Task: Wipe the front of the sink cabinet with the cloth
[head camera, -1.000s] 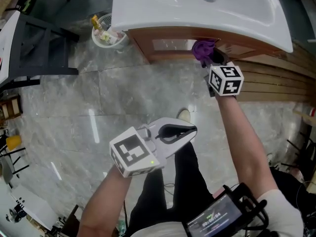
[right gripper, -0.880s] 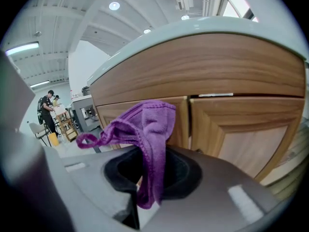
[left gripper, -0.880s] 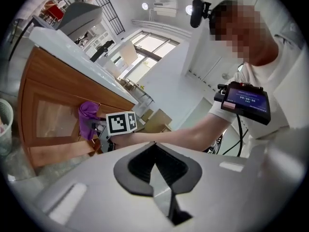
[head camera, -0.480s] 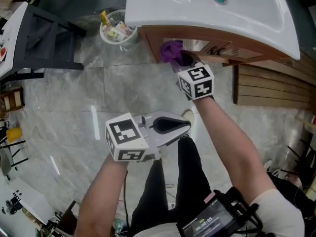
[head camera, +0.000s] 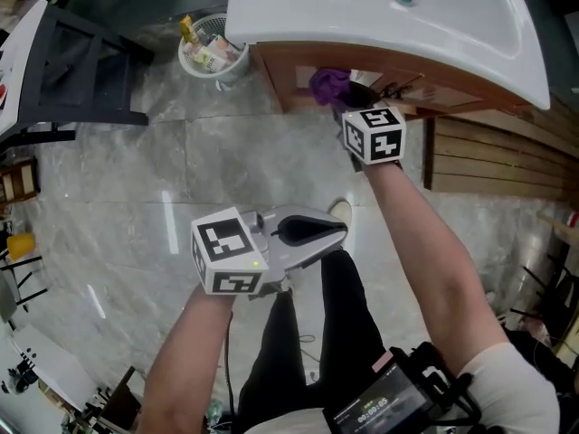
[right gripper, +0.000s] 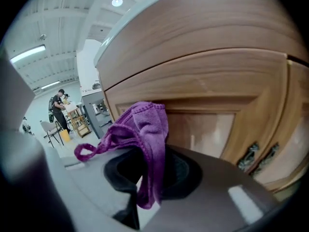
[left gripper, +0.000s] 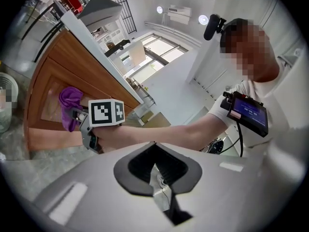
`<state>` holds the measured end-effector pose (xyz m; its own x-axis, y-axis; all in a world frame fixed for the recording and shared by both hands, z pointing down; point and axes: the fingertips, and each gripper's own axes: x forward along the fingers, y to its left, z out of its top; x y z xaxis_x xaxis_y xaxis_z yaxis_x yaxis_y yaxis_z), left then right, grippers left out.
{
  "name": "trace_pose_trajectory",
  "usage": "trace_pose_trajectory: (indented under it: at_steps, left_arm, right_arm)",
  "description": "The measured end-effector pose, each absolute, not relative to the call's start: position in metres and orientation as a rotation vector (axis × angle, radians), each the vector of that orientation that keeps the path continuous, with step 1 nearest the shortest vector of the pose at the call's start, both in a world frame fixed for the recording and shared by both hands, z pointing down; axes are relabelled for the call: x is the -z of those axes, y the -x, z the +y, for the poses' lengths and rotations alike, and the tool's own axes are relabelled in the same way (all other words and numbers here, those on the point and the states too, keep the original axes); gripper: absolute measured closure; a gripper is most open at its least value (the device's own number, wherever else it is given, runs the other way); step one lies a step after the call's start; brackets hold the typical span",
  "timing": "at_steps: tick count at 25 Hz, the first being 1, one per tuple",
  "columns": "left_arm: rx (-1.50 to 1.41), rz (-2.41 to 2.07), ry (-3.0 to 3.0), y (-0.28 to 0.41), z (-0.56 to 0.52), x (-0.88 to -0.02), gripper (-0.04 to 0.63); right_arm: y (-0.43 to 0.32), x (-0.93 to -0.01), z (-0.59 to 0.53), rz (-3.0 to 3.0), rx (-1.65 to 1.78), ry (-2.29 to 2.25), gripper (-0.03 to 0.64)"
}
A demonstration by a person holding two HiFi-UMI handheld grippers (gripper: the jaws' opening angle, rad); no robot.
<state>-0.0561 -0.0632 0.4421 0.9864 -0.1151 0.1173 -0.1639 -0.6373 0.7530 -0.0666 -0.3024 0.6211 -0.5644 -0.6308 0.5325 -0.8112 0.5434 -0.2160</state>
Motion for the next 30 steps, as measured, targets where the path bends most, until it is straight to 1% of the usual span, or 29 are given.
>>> trace_pose_trajectory:
  at_steps: [8,11,14,17,22,26,30]
  left_arm:
    - [-0.068,-0.13,-2.269,0.039,-0.062,-0.44,0.589]
    - [-0.075,-0.133,-2.263,0.04,-0.062,-0.441,0.589]
    - [-0.068,-0.13,-2.257,0.039,-0.061,-0.441,0.59]
    - [-0.043,-0.123,-2.249,0.039,-0.062,-0.438,0.589]
    - [-0.003,-0.156,-2.247,0.051,-0.065,-0.436,0.589]
    - [0.003,-0.214,-2.237,0.066,-0.067,-0.44,0.589]
    - [0.016,-0.249,-2.226,0.079,-0.065,-0.445,0.589]
  right_arm:
    - [-0.027,-0.63,-0.303,-2.243,-0.66,-1.403,0.541]
    - [-0.046,-0.633,-0.299,-2.21,-0.666,-1.445,0.541]
    - [-0.049,-0.631,-0.292,-2.215,-0.675,-1.455,0.541]
    - [-0.023,-0.637,-0.275,-2.253,-0.628,-1.332,0.541]
    - [0.063,-0.656,-0.253,-2.345,-0.616,-1.085,0.541]
    - [0.116,-0.665,-0.255,-2.387,-0.649,-1.013,0.541]
    - [0.153,-0.674,-0.263,-2.412,-0.643,-0.963,0.541]
